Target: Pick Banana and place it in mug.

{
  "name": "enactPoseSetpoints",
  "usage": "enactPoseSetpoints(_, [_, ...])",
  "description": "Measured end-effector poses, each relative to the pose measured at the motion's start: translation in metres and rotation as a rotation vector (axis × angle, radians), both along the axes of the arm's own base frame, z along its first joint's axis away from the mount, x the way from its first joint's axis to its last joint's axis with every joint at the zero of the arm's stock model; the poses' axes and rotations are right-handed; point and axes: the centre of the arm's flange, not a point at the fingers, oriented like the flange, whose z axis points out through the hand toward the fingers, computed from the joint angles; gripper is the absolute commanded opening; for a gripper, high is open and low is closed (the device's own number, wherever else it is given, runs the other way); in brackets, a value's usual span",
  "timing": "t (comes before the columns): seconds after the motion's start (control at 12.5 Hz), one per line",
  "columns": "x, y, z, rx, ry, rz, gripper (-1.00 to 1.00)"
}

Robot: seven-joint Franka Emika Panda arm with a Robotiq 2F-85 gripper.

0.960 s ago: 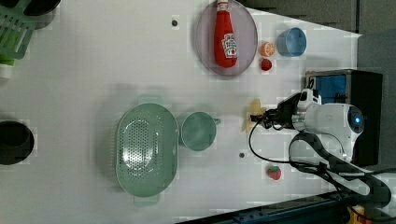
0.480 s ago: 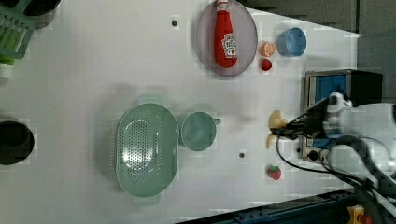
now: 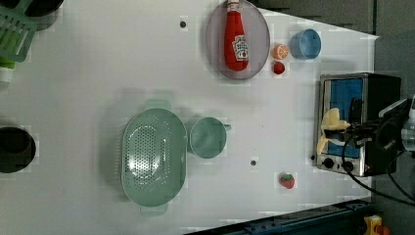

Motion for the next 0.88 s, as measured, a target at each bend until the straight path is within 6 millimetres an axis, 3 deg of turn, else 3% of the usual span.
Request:
enactPoseSetpoints(0.16, [0.008, 0.031, 0.014, 0.003, -0.033, -0.006, -0.36])
enactPoseSetpoints(0.32, [0.001, 0.074, 0.009, 0.009, -0.017, -0.02, -0.36])
enactPoseSetpoints(0.72, [-0.022, 0.187, -0.037, 0.024, 0.058, -0.126, -0.36])
enactPoseSetpoints(0.88, [-0.03, 0.217, -0.059, 0.006, 0.096, -0.13, -0.36])
